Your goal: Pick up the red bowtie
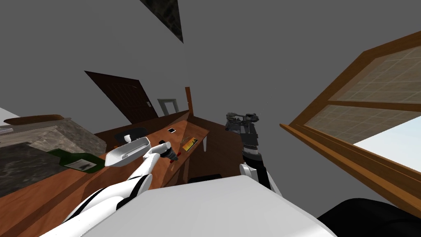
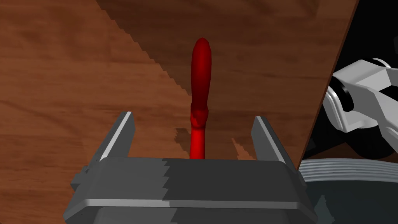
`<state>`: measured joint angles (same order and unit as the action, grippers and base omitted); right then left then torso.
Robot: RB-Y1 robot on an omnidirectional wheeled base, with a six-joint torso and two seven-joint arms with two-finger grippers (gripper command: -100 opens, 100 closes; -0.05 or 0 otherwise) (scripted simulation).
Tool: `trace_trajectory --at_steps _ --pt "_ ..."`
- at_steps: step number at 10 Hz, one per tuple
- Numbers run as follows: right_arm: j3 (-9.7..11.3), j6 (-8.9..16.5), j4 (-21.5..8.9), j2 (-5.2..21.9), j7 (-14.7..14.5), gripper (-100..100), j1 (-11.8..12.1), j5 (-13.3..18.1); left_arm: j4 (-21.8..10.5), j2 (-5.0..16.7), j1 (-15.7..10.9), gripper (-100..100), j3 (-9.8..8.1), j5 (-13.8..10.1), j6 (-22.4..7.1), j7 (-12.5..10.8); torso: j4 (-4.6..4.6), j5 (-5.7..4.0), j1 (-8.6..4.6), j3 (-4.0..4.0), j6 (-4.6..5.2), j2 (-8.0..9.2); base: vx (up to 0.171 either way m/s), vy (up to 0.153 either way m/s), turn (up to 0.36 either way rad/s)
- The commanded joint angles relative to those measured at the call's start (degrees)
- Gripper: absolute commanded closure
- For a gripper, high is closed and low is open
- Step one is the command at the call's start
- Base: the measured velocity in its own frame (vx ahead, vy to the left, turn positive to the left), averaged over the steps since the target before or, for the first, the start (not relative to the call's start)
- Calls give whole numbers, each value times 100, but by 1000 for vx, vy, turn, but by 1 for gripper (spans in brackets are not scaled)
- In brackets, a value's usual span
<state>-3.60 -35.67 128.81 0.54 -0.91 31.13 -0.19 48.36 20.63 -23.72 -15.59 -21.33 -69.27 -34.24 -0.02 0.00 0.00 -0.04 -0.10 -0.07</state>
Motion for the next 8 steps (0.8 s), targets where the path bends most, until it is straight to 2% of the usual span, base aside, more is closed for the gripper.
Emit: trace_trajectory --at_steps 1,2,3,4,8 --pt "0 0 0 0 0 0 0 0 -75 -73 76 -100 5 19 186 48 0 0 0 0 0 0 46 7 13" --pt "0 0 0 0 0 0 0 0 -129 -105 102 -100 6 28 274 73 -1 0 1 -3 0 -5 45 8 12" --pt "0 0 0 0 0 0 0 0 -193 -71 35 -100 3 17 241 72 -2 0 1 -4 0 -7 19 3 1" --pt "0 0 0 0 0 0 0 0 -213 -74 32 100 3 17 275 81 0 0 0 -1 0 0 0 0 0" --pt "0 0 0 0 0 0 -1 0 -214 -82 32 100 6 14 256 82 -1 3 13 -3 -1 -3 0 0 0"
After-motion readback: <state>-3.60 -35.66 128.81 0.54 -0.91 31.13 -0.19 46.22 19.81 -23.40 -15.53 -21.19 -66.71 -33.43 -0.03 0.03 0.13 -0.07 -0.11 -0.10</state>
